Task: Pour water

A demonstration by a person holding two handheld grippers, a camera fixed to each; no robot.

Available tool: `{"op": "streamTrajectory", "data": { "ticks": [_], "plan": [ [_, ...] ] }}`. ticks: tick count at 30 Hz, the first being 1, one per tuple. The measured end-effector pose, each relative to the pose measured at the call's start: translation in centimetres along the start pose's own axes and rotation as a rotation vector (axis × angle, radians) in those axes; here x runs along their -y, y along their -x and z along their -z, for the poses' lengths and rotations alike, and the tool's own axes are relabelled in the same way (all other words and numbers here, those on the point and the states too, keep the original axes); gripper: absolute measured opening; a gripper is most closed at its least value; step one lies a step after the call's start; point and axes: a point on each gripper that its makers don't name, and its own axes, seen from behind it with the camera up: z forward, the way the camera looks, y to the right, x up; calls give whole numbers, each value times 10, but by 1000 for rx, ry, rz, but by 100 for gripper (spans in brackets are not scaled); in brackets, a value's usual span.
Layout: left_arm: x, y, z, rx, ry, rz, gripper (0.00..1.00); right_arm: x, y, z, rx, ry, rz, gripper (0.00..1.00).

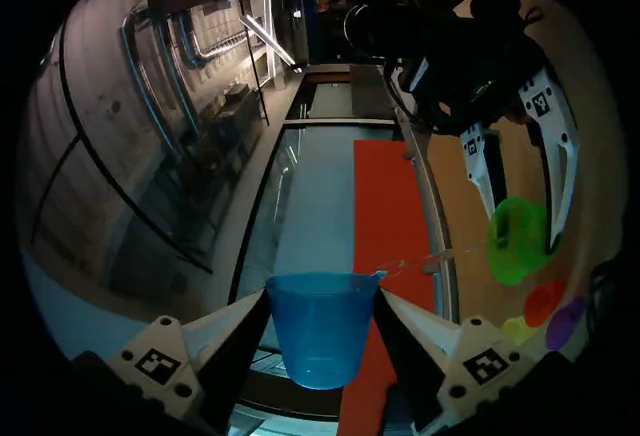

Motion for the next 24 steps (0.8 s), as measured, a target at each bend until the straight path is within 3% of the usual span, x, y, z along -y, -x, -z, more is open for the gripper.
{"op": "streamTrajectory", "data": {
  "ticks": [17, 24],
  "plan": [
    [1, -6, 1, -21, -23, -135, 86, 0, 0, -1, 2, 2, 2, 88],
    [-1, -9, 3, -24, -34, -161, 86, -1, 0, -1, 0, 3, 2, 88]
  ]
}}
